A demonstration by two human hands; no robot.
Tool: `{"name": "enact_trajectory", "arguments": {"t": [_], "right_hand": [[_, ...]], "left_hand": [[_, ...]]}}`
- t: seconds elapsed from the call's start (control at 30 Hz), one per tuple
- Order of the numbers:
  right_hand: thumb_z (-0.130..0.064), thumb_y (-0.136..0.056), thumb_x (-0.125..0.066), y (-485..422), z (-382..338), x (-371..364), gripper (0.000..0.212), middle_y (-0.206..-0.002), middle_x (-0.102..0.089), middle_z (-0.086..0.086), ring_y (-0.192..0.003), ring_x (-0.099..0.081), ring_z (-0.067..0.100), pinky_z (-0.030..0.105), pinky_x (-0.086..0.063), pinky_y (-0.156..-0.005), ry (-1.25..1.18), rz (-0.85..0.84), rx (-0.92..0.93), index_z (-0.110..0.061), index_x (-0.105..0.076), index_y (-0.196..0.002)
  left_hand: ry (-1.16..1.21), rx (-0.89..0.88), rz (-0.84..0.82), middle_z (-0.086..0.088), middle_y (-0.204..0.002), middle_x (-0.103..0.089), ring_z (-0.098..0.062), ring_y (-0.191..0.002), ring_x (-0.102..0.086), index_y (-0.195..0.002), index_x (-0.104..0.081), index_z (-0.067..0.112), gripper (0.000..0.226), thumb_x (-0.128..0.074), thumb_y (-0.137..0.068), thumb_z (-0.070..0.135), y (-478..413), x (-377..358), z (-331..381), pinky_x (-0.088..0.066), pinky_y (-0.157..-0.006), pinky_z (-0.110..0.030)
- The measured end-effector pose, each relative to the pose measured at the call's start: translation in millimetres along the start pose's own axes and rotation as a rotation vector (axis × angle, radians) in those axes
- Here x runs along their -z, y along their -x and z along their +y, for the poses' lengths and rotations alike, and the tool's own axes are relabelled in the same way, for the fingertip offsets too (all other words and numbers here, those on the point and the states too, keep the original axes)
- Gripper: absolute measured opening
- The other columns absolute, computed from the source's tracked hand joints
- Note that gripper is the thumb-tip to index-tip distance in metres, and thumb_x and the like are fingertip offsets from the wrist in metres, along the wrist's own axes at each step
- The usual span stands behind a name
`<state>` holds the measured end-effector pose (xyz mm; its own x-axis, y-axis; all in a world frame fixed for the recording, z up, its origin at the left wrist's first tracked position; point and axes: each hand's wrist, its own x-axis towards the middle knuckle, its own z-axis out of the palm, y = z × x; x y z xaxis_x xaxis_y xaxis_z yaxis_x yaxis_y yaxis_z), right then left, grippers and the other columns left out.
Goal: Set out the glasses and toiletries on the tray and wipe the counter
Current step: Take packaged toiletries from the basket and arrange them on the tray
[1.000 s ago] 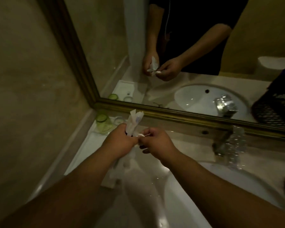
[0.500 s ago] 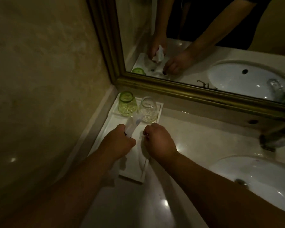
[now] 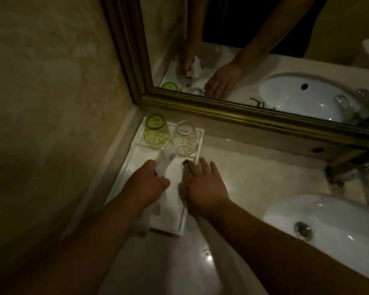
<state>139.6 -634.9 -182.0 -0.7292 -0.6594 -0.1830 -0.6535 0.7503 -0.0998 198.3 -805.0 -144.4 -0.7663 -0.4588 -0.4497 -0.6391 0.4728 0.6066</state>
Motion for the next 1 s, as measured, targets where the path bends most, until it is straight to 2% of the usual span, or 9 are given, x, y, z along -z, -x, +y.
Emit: {"name": "enact_trajectory", "arguments": {"t": [0.13, 0.27, 0.4, 0.5, 0.63, 0.67, 0.77, 0.87, 1.0], "right_hand": [[-0.036, -0.102, -0.040, -7.4, -1.3, 7.5, 0.065, -0.165, -0.032, 0.015, -0.154, -0.019, 0.040, 0.054, -0.011, -0.125, -0.025, 0.040, 0.010, -0.008, -0.030, -0.159], [-0.024, -0.088, -0.059, 9.7, -13.9, 16.5, 0.053, -0.133, -0.062, 0.011, -0.121, -0.055, 0.029, 0.041, -0.047, -0.101, -0.499, 0.256, 0.050, -0.012, -0.058, -0.140], [-0.040, -0.087, -0.063, 26.7, -36.1, 20.3, 0.062, -0.129, -0.058, -0.009, -0.108, -0.054, 0.002, 0.019, -0.049, -0.090, -0.889, 0.225, 0.022, -0.030, -0.047, -0.146], [-0.033, -0.092, -0.066, 23.5, -44.7, 19.0, 0.058, -0.134, -0.061, -0.011, -0.107, -0.062, 0.005, 0.021, -0.053, -0.090, -0.939, 0.265, -0.062, -0.032, -0.048, -0.147], [-0.026, -0.095, -0.061, 21.2, -41.4, 16.4, 0.046, -0.124, -0.071, -0.002, -0.099, -0.069, 0.015, 0.028, -0.054, -0.087, -0.805, 0.343, -0.146, -0.025, -0.055, -0.141], [-0.024, -0.094, -0.061, 21.7, -37.8, 15.6, 0.046, -0.123, -0.071, -0.001, -0.098, -0.069, 0.016, 0.027, -0.054, -0.086, -0.762, 0.363, -0.163, -0.024, -0.056, -0.140], [-0.021, -0.090, -0.061, 24.2, -26.6, 11.4, 0.048, -0.116, -0.070, 0.005, -0.098, -0.066, 0.022, 0.031, -0.051, -0.081, -0.614, 0.309, -0.140, -0.019, -0.056, -0.137], [-0.044, -0.089, -0.060, 28.7, -23.0, 7.8, 0.055, -0.112, -0.063, 0.009, -0.099, -0.058, 0.028, 0.039, -0.047, -0.081, -0.257, 0.155, -0.060, -0.017, -0.058, -0.137], [-0.053, -0.089, -0.053, 34.9, -22.2, 6.7, 0.061, -0.120, -0.060, 0.010, -0.113, -0.051, 0.032, 0.044, -0.044, -0.092, -0.085, 0.226, 0.009, -0.014, -0.062, -0.134]], "left_hand": [[0.083, -0.039, -0.001, 0.008, -0.092, -0.061, -0.009, -0.080, -0.057, -0.113, -0.057, 0.025, 0.029, -0.070, -0.088, 0.028, -3.9, 0.2, -1.0, -0.040, -0.062, -0.028], [0.215, -0.066, 0.002, 0.006, -0.100, -0.066, -0.013, -0.088, -0.063, -0.118, -0.057, 0.030, 0.025, -0.066, -0.094, 0.034, -7.3, -0.4, 0.7, -0.047, -0.071, -0.031], [0.333, -0.066, 0.009, 0.003, -0.110, -0.069, -0.019, -0.100, -0.067, -0.130, -0.058, 0.027, 0.032, -0.062, -0.099, 0.036, -8.9, -3.2, 3.0, -0.053, -0.085, -0.036], [0.363, -0.057, -0.007, -0.003, -0.114, -0.072, -0.023, -0.102, -0.070, -0.132, -0.059, 0.025, 0.036, -0.060, -0.099, 0.041, -9.3, -6.0, 3.2, -0.056, -0.093, -0.043], [0.294, -0.067, 0.046, 0.001, -0.098, -0.073, -0.010, -0.072, -0.074, -0.117, -0.061, 0.027, 0.030, -0.058, -0.097, 0.049, -9.9, -6.6, 0.6, -0.054, -0.061, -0.023], [0.267, -0.052, 0.066, 0.001, -0.094, -0.073, -0.012, -0.068, -0.074, -0.114, -0.060, 0.027, 0.029, -0.059, -0.097, 0.050, -10.1, -5.2, -0.8, -0.053, -0.057, -0.024], [0.202, -0.029, 0.094, -0.005, -0.086, -0.073, -0.023, -0.068, -0.074, -0.107, -0.061, 0.023, 0.031, -0.059, -0.094, 0.051, -11.8, -0.9, -7.1, -0.060, -0.065, -0.038], [0.189, -0.016, 0.104, -0.002, -0.086, -0.074, -0.021, -0.067, -0.074, -0.105, -0.059, 0.026, 0.031, -0.059, -0.093, 0.054, -11.9, 1.1, -12.7, -0.061, -0.071, -0.040], [0.196, -0.026, 0.099, -0.003, -0.085, -0.074, -0.023, -0.068, -0.073, -0.104, -0.060, 0.024, 0.033, -0.059, -0.092, 0.055, -10.7, 0.5, -16.0, -0.061, -0.071, -0.043]]}}
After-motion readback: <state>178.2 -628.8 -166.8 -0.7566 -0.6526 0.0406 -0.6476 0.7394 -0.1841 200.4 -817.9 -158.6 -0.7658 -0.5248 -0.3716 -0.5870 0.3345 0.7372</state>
